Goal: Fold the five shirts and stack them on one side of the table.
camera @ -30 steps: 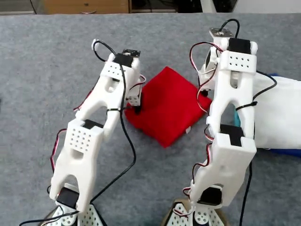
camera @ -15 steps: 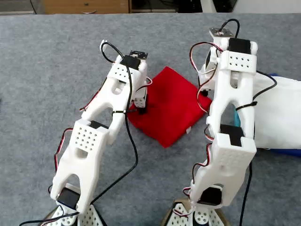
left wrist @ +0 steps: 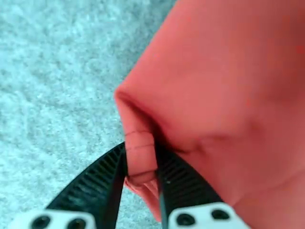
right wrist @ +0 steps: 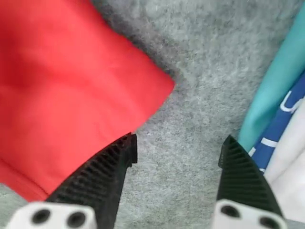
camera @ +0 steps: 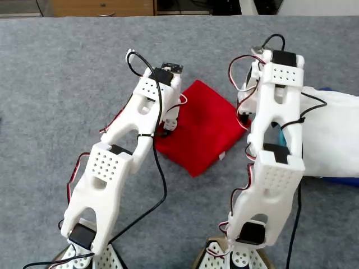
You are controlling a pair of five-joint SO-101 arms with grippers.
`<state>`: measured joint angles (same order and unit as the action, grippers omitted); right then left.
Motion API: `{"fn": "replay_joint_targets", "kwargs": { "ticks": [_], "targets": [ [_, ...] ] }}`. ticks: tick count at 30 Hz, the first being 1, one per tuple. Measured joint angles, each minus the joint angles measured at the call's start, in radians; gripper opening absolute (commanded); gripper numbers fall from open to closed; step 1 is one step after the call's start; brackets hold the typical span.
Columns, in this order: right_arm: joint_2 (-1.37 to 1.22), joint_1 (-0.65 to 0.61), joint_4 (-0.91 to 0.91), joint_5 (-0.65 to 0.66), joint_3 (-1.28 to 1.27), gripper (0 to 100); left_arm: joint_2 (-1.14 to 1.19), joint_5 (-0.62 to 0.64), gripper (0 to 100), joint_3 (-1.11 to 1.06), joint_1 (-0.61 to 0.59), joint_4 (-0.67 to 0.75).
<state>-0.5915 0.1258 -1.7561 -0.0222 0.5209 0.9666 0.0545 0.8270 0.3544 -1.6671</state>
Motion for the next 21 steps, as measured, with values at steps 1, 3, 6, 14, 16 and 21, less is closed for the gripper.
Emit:
{"fn": "replay_joint_targets", "kwargs": {
  "ticks": [1, 3, 6, 14, 16, 21],
  "targets": [
    [0.0, 0.0, 0.0, -0.003, 0.0, 28.5, 0.0, 0.0, 2, 0.0, 0.0, 0.0],
    [0.0, -0.011, 0.0, -0.003, 0.0, 28.5, 0.0, 0.0, 2, 0.0, 0.0, 0.0],
    [0.0, -0.035, 0.0, -0.006, 0.0, 28.5, 0.0, 0.0, 2, 0.0, 0.0, 0.0],
    [-0.087, -0.055, 0.038, -0.006, 0.0, 28.4, 0.002, 0.0, 2, 0.0, 0.0, 0.0],
    [-0.127, -0.055, 0.055, -0.006, 0.0, 28.2, 0.002, 0.0, 2, 0.0, 0.0, 0.0],
    [-0.213, -0.058, 0.069, -0.006, 0.052, 28.1, 0.002, 0.0, 2, 0.0, 0.0, 0.0]
  ]
}}
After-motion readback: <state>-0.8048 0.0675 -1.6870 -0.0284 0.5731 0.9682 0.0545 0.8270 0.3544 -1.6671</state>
